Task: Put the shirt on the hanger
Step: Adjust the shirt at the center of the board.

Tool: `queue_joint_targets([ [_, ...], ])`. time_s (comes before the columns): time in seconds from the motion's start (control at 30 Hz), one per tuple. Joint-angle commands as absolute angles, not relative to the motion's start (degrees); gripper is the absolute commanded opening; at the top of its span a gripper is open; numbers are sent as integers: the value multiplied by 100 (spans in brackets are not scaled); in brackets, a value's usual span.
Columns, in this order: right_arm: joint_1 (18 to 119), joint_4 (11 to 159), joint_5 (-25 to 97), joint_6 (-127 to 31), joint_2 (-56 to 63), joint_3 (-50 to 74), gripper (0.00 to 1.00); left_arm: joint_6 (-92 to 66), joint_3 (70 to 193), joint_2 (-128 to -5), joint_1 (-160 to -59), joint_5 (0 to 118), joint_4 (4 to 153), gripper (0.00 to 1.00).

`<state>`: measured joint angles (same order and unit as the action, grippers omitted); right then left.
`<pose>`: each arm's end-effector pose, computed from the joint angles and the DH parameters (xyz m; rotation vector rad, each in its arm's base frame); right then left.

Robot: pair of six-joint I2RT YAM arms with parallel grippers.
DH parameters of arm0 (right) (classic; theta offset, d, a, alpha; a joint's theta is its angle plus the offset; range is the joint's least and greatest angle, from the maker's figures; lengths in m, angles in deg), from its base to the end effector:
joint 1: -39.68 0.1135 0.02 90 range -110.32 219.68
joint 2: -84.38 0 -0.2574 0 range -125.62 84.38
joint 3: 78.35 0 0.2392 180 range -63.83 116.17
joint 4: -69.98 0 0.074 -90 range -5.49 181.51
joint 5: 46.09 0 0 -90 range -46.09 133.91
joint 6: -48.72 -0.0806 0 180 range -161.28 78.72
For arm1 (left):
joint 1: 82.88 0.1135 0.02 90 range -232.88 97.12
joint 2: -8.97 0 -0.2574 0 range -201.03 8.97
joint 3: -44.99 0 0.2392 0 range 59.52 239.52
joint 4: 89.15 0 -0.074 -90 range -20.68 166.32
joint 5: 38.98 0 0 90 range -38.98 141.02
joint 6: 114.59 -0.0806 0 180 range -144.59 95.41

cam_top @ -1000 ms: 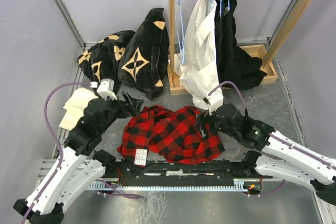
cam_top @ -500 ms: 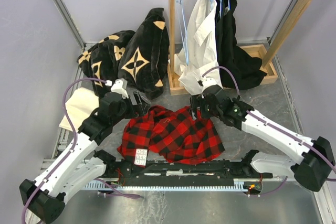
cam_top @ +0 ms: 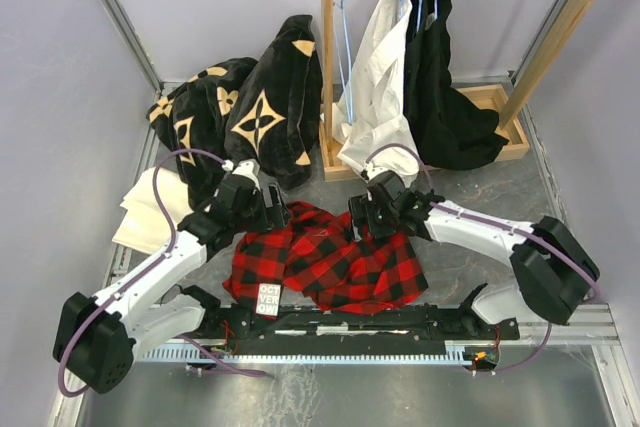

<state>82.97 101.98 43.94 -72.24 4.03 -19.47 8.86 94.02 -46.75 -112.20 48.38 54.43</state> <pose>0.2122 0.1998 0.1555 -0.2774 2.5705 0.5145 0.1983 -0.1071 0.1927 -0.1093 2.3728 -0.4897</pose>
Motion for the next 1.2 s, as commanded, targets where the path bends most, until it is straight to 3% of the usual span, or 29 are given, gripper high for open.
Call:
queue_joint_targets([
  [0.0,8488,9623,4222,-7414,-25,-2109,89,1084,9180,-4961,-11185,4724,6090,92],
  [0.1,8724,9559,4285,-7415,-313,-2051,86,1148,8974,-5180,-11184,4952,6382,88],
  [0.17,8801,9540,4387,-7444,-364,-2035,77,1202,8841,-5251,-11186,5149,6610,78],
  [0.3,8828,9394,4768,-7616,121,-2322,44,1323,8645,-5178,-11189,5414,6836,47],
  [0.4,8845,9326,5245,-7613,1016,-2646,14,1423,8601,-4847,-11181,5408,6718,13],
  [0.43,8850,9335,5416,-7578,1393,-2756,3,1460,8584,-4667,-11184,5390,6676,8],
  [0.47,8854,9375,5590,-7530,1735,-2833,0,1481,8559,-4448,-11180,5394,6645,4],
  [0.63,8874,9489,5928,-7085,3458,-3005,0,1373,8751,-3292,-11180,5507,6734,3],
  [0.77,8881,9390,6087,-6517,4374,-2685,0,1049,9446,-3104,-11180,5524,6793,3],
  [1.0,8881,9117,5994,-5498,4905,-1812,0,598,10656,-3279,-11181,5908,7432,3],
  [1.17,8881,9179,5052,-4947,5313,-1668,0,482,10699,-2840,-11183,6255,8080,3],
])
